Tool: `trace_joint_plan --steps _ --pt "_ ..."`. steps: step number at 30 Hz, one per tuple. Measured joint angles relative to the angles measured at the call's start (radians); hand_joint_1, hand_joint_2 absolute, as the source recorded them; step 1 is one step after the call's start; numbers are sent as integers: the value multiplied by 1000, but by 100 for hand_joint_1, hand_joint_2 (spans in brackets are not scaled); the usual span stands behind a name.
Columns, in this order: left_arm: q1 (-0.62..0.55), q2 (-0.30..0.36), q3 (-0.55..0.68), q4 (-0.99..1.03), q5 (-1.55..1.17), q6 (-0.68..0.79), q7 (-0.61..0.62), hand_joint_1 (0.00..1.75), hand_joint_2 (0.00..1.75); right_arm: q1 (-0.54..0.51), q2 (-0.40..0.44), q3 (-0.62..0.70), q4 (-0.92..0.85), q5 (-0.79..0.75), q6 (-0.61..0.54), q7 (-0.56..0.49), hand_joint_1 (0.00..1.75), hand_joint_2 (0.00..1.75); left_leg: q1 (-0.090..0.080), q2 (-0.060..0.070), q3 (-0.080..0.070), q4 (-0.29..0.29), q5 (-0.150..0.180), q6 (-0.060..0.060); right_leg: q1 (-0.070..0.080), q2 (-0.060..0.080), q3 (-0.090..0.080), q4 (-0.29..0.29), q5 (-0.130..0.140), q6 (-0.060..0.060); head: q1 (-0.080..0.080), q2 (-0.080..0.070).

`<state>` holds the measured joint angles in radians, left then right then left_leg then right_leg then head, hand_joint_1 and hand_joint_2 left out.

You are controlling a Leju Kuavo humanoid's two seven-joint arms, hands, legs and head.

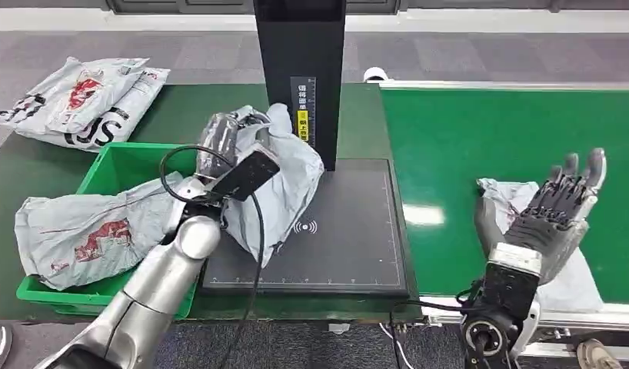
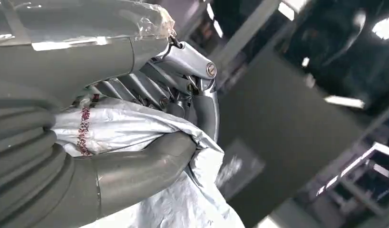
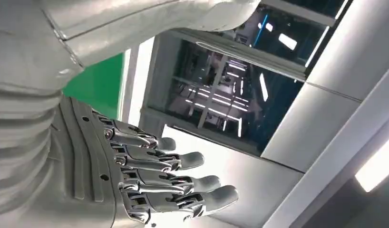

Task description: Moved the parcel from conveyor to table for the left to box.

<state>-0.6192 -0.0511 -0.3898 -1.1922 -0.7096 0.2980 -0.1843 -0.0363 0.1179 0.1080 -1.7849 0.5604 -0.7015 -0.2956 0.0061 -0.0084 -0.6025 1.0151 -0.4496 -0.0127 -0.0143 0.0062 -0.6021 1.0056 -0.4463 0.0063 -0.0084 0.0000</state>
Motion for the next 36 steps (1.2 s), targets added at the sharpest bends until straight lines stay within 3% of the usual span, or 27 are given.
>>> trace_joint_plan --steps 12,20,27,28,29,36 --pt "85 189 188 -266 -44 61 39 175 175 61 -35 0 -19 -17 0 8 0 175 1 1 1 -1 0 -1 3 1 -1 0 -1 -2 0 0" --pt "118 228 240 -301 -69 85 60 175 175 75 -42 0 -19 -13 20 31 0 175 1 1 0 0 0 -1 1 0 0 0 -1 -2 0 0" --pt "257 297 412 -306 -168 104 93 175 175 95 -42 0 -6 5 48 63 0 175 1 4 2 -1 -3 -4 3 4 -1 0 -2 -4 0 0" --pt "292 302 448 -305 -172 104 87 159 175 96 -42 0 -5 5 53 69 0 175 1 5 2 -1 -3 -5 4 6 -1 0 -3 -4 0 0" --pt "322 305 481 -302 -178 106 81 0 175 98 -42 0 -4 5 55 72 0 175 1 6 2 -1 -3 -5 4 7 -1 0 -3 -5 0 0" --pt "458 298 574 -294 -284 99 104 0 175 96 -42 0 5 -2 93 76 0 175 2 4 1 -1 -4 -5 4 5 -1 0 -4 -6 0 0"
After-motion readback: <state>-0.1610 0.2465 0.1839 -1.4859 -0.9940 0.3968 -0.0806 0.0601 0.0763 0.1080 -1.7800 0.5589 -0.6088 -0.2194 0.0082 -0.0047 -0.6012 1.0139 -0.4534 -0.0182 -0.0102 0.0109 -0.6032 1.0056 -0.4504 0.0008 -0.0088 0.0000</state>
